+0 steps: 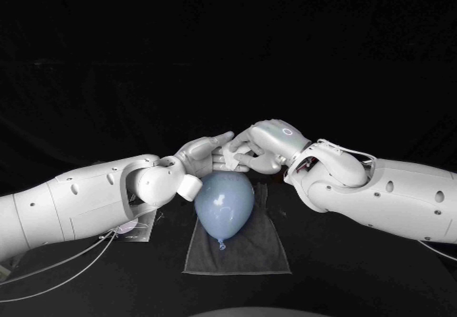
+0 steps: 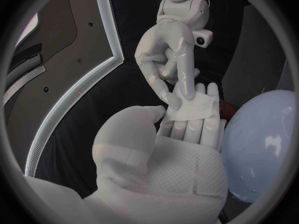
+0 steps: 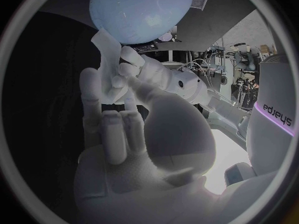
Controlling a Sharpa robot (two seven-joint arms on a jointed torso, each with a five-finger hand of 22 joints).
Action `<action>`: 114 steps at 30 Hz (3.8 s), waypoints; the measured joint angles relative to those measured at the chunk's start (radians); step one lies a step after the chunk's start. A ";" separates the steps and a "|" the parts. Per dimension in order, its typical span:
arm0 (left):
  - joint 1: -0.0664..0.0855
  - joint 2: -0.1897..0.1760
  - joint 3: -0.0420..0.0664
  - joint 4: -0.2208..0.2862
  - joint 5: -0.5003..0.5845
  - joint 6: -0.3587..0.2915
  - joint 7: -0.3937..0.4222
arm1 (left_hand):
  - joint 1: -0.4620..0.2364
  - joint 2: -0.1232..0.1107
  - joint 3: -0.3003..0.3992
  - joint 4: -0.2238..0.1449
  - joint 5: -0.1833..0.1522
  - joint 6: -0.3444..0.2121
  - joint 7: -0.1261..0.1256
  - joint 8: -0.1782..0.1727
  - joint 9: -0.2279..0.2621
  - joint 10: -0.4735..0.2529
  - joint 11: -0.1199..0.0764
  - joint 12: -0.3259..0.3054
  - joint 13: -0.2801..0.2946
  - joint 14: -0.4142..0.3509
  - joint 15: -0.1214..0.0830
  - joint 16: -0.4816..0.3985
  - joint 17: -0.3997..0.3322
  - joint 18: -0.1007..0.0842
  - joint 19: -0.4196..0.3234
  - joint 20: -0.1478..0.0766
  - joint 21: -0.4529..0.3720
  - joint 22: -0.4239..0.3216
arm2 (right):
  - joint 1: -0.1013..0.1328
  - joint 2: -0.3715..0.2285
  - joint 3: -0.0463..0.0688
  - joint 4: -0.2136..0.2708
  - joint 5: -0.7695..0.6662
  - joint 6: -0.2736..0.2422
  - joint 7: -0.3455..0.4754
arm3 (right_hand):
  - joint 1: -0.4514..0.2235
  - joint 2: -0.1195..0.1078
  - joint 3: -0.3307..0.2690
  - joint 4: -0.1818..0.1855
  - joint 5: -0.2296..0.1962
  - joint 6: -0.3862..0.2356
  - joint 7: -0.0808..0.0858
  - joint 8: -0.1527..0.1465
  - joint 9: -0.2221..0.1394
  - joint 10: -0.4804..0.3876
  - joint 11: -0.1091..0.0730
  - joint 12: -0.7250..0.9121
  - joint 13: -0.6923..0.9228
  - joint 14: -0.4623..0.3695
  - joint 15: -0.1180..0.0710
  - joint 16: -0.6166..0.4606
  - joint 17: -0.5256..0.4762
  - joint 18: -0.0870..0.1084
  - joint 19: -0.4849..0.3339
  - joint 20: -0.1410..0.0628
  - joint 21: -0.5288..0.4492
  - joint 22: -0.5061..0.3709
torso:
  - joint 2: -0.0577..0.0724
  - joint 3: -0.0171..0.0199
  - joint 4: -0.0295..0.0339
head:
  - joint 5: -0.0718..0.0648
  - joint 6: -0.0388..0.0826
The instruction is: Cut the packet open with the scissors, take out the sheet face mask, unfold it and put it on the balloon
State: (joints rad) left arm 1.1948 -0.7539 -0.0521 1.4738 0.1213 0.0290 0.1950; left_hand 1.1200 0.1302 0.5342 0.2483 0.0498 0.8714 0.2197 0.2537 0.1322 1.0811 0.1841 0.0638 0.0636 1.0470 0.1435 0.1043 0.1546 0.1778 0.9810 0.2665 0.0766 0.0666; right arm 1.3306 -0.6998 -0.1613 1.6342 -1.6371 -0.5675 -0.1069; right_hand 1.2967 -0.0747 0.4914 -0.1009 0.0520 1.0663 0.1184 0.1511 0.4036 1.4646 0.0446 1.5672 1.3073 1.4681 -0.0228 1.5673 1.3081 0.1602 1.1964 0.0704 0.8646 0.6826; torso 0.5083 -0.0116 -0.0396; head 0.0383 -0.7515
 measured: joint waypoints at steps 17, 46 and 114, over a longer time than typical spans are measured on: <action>0.001 -0.001 0.001 0.000 0.000 0.000 -0.002 | 0.000 0.000 0.000 0.000 0.000 0.000 0.000 0.000 0.000 0.000 0.000 -0.003 0.000 0.000 0.000 0.000 0.000 -0.001 0.000 0.000 0.000 0.000 | -0.003 -0.010 -0.002 0.015 -0.012 -0.004 0.003 | 0.021 0.021 0.007 -0.001 0.000 0.059 -0.022 0.056 0.032 0.001 -0.021 -0.002 0.001 -0.002 -0.013 -0.002 -0.001 -0.006 0.009 -0.009 0.003 0.016 | 0.000 -0.0005 0.0009 | -0.004 -0.005; 0.001 -0.006 0.002 -0.004 0.000 0.001 0.007 | 0.012 -0.035 0.002 0.008 0.000 -0.005 0.002 -0.013 -0.002 -0.004 -0.004 -0.002 0.000 0.000 0.000 -0.013 -0.002 -0.001 0.000 0.000 -0.004 0.000 | -0.013 -0.197 -0.004 0.128 0.143 -0.073 0.158 | 0.018 0.018 0.010 -0.004 0.000 -0.036 0.008 0.041 0.039 0.003 -0.004 -0.064 0.000 -0.003 -0.004 -0.009 -0.001 0.010 -0.056 0.005 -0.077 -0.059 | 0.000 -0.0009 0.0005 | -0.005 -0.003; 0.001 -0.012 0.002 0.012 -0.053 -0.020 0.053 | 0.077 -0.123 -0.108 -0.025 0.000 0.025 0.007 -0.012 0.020 -0.717 0.088 -0.022 -0.025 -0.806 0.119 -0.071 -0.120 -0.110 -0.668 0.032 -0.039 -0.030 | -0.066 -0.056 -0.017 -0.060 -0.015 -0.278 0.290 | 0.097 -0.074 -0.043 -0.046 0.000 -0.161 0.009 -0.082 -0.052 -0.249 0.001 -0.373 -0.078 -0.160 0.016 -0.111 -0.111 0.002 -0.275 0.032 -0.095 0.040 | 0.001 0.0001 0.0011 | -0.022 0.023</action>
State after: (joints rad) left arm 1.1961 -0.7663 -0.0502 1.4856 0.0686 0.0093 0.2478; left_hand 1.1970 0.0072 0.4262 0.2234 0.0498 0.8962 0.2271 0.2420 0.1518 0.3645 0.2717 0.0414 0.0382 0.2412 0.2628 0.0336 0.0343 0.0678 0.3125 0.2984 0.0376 0.0362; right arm 1.2648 -0.7553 -0.1787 1.5741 -1.6524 -0.8459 0.1835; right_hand 1.3937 -0.1487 0.4488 -0.1465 0.0521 0.9053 0.1270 0.0691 0.3518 1.2159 0.0453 1.1945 1.2297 1.3081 -0.0063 1.4563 1.1966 0.1621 0.9210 0.1022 0.7691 0.7225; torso 0.5089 -0.0115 -0.0385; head 0.0165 -0.7280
